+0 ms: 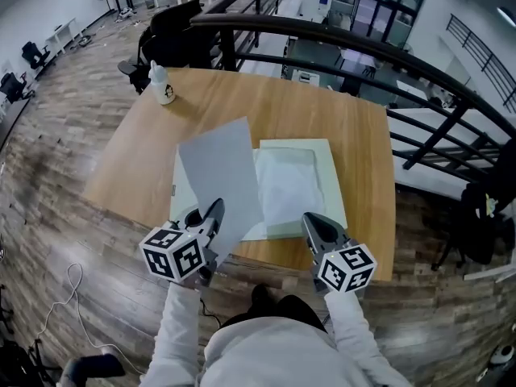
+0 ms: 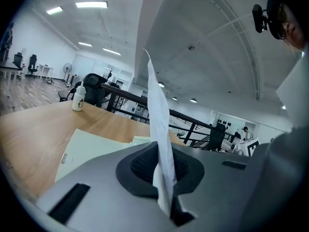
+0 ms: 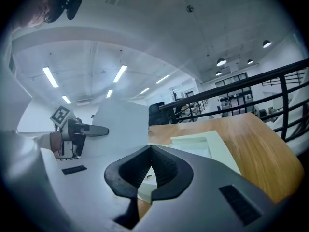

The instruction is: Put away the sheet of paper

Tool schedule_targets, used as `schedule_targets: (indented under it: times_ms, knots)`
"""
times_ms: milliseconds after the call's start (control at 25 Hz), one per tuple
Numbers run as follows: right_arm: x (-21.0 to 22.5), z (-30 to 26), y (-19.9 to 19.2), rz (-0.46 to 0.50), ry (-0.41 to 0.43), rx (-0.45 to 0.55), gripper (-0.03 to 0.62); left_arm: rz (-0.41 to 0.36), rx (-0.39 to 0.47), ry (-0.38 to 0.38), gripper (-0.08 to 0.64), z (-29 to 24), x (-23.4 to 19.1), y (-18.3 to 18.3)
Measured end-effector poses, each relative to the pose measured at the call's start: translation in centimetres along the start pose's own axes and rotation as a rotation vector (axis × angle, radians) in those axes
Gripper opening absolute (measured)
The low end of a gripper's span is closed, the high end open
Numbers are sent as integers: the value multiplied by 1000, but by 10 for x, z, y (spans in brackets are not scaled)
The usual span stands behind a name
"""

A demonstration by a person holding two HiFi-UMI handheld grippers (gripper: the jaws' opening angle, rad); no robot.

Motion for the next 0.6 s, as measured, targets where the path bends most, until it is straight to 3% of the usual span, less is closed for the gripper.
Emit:
schedule_targets:
  times_ms: [360,600]
  knots:
    - [21,-9,4,-1,-68,7,26,21,-43,-33,17,-38,-16,-6]
    - [36,-19,17,-7,-68,20,28,38,-50,-61,17,-63,-14,2]
Point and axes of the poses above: the fingertips, and each gripper's own axes: z backward along the fingers, x to its right, y out of its top, the point moved 10 cm from there along z, backward along the fingers, and after that the axes turned 10 degrees about x, right-handed, at the moved point
